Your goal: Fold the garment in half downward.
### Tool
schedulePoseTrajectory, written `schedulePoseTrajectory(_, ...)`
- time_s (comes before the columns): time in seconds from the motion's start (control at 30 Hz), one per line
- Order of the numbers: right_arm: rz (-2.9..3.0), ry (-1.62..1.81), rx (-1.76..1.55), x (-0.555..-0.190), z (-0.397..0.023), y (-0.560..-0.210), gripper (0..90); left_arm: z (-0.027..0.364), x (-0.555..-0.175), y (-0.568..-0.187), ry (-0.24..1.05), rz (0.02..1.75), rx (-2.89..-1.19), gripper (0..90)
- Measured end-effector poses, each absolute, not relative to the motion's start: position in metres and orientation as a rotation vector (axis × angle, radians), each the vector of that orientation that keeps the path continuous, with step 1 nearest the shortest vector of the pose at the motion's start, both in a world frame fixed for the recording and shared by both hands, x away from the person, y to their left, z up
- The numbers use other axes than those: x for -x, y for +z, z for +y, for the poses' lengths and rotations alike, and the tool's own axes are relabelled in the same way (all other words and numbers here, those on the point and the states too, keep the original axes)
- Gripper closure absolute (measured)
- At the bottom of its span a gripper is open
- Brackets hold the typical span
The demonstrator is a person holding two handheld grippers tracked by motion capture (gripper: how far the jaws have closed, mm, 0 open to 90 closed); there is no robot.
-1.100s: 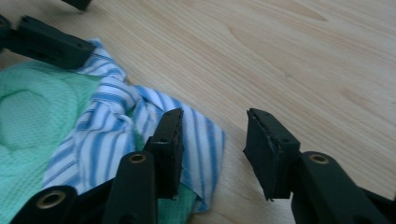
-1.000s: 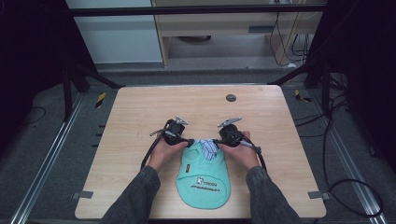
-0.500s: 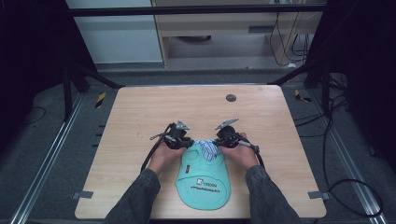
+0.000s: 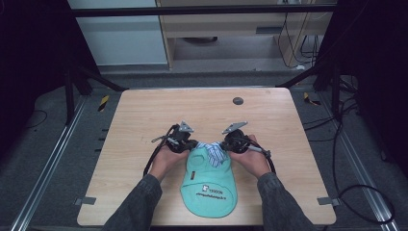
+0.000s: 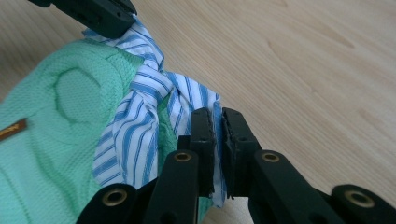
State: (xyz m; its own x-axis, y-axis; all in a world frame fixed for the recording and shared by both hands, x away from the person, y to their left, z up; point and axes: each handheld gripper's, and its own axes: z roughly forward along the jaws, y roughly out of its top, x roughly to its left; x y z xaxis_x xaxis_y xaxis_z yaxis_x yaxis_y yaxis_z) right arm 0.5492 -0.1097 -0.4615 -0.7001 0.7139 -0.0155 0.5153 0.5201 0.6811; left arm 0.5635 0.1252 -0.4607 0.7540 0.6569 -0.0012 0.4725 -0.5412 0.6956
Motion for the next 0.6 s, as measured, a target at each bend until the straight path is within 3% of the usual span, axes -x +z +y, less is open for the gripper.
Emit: schedulePoseTrajectory(0.6,2.471,0.942,-0.859,-0.535,-0.104,-0.423,84.3,0.133,-0.549,-0.426,0.4,0.782,-2.231,87.0)
